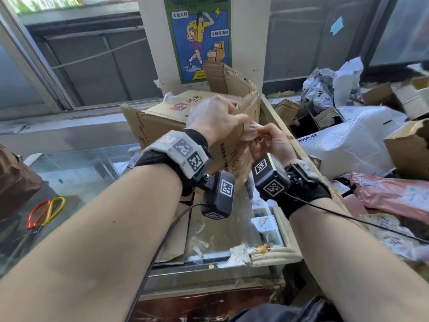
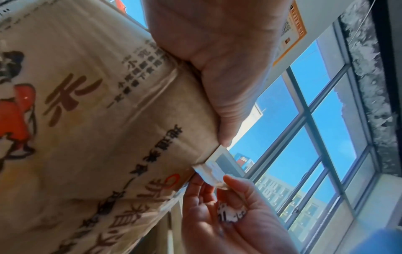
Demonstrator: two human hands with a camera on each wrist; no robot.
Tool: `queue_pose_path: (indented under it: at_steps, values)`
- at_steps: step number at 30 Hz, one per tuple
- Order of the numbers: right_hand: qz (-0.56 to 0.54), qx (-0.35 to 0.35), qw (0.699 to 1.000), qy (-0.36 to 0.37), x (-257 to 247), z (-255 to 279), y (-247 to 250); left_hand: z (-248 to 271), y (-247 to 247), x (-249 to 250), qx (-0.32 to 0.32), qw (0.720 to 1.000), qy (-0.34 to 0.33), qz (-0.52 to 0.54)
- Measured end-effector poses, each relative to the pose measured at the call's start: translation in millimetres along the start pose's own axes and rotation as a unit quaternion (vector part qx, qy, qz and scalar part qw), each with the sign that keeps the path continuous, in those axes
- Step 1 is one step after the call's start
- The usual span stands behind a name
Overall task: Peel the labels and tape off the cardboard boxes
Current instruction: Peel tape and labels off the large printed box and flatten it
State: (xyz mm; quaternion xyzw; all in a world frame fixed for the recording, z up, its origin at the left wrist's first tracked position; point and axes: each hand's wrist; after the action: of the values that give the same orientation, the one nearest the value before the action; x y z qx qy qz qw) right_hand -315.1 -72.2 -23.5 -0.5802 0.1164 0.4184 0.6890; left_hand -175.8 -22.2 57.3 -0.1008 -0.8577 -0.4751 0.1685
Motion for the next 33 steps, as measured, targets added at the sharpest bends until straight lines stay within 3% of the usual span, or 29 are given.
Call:
queue_pose_path:
  at_steps: [3, 5, 9, 12, 15, 19, 20, 22, 24, 26, 28, 33]
  values:
    - [0.023, -0.035, 0.998, 0.05, -36.8, 14.5, -27.8, -5.5, 21.8, 11.6, 0.072, 0.995, 0.012, 0.068]
    - [0.01, -0.039, 0.996, 0.085, -59.1, 22.9, -51.7, -6.6, 28.8, 14.6, 0.115, 0.981, 0.056, 0.149]
    - [0.131, -0.027, 0.974, 0.186, -70.8, 29.9, -84.9, 4.9, 22.3, 4.2, 0.196, 0.919, 0.15, 0.308]
    - [0.259, -0.044, 0.942, 0.209, -56.2, 31.5, -90.7, 16.7, 13.3, -10.1, 0.183, 0.885, 0.22, 0.367]
    - [0.29, -0.074, 0.935, 0.19, -41.0, 28.7, -90.3, 20.8, 14.8, -21.3, 0.179, 0.899, 0.248, 0.313]
    - [0.355, -0.098, 0.91, 0.189, -27.4, 24.0, -97.7, 23.7, 23.5, -34.2, 0.232, 0.9, 0.274, 0.248]
    - [0.358, -0.103, 0.91, 0.181, -24.0, 21.9, -98.1, 25.6, 25.1, -35.9, 0.241, 0.907, 0.255, 0.234]
    - [0.355, -0.115, 0.914, 0.158, -17.1, 18.8, -96.7, 28.5, 25.0, -39.2, 0.243, 0.946, 0.157, 0.146]
    - [0.35, -0.123, 0.919, 0.132, -8.9, 17.0, -95.6, 30.6, 23.5, -44.2, 0.169, 0.985, 0.033, -0.013]
    - [0.346, -0.131, 0.922, 0.112, -0.7, 16.1, -94.9, 34.0, 18.6, -52.8, 0.047, 0.989, -0.025, -0.137]
    - [0.345, -0.138, 0.922, 0.106, 4.8, 14.6, -94.4, 40.0, 13.6, -60.7, -0.022, 0.983, -0.027, -0.183]
    - [0.36, -0.151, 0.912, 0.126, 7.1, 5.5, -90.1, 40.8, 9.0, -61.7, -0.034, 0.979, 0.014, -0.199]
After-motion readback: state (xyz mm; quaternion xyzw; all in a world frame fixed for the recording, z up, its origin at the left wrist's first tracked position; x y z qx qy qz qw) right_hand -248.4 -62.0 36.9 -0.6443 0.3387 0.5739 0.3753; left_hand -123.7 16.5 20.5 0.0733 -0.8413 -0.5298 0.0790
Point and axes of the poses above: each hand's wrist, its own z-axis away from the middle knuckle, its own y-axis out of the back of the hand, x = y × z, and after that the axes turned 13 degrees about x, right-handed
